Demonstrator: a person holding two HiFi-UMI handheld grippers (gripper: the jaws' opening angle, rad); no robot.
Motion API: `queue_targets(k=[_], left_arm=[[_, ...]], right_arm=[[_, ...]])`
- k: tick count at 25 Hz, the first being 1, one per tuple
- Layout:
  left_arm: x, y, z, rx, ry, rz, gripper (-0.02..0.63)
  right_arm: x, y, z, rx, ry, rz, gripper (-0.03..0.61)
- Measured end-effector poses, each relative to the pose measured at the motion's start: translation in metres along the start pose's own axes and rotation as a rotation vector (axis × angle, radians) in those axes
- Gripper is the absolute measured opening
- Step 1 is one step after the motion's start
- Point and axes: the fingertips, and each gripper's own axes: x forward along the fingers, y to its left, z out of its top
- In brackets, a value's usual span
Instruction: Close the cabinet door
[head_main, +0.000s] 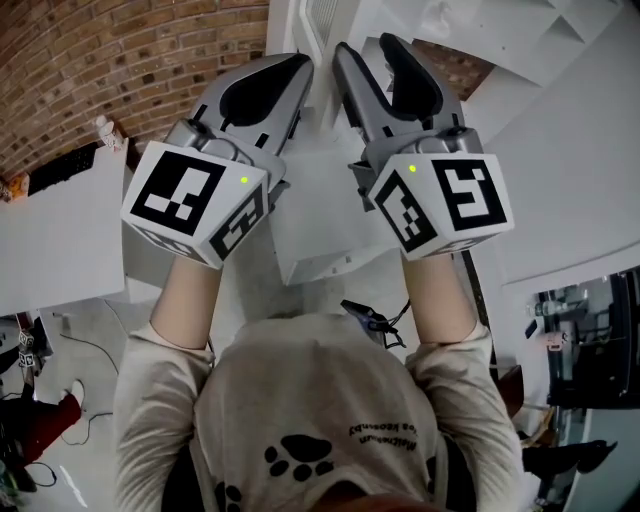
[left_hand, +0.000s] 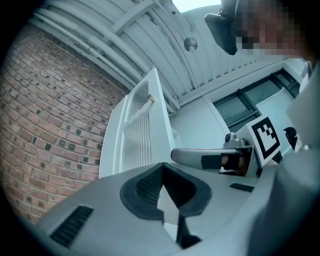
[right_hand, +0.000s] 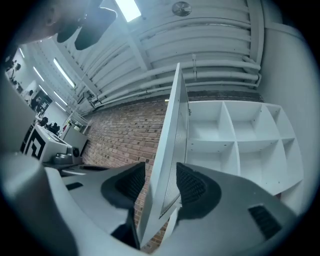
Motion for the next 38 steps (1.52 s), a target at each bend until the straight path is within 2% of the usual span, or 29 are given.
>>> queue_targets(k=[7,14,18,23,38], left_arm=[[0.013,0.006,-0.006,-0.015,0.027,-0.026,0.009],[0.023,0.010,-0.015,-0.033,0.036,-0.042,0.009],[0.026,0.009,-0.017,-0.044,0.029,-0.058,0.009],[0.030,0.007,-0.020,-0.045,0.024,-0.080,0.009],[0.058,-0.018,-0.033,-0.047,0.038,-0.178,0.009]], right_arm=[[0.023,0.001,-0.002,0.021,0.039,0.011,0.198],[0.038,-0.003,-0.005,0.011,0.059,-0.023,0.196],[0.042,-0.002,-0.007,0.011,0.066,-0.025,0.158],[0.042,-0.003,-0.008,0.019,0.062,-0.014,0.153],[0.024,-0.052,-0.015,0.065,0.079,-0.065,0.098]])
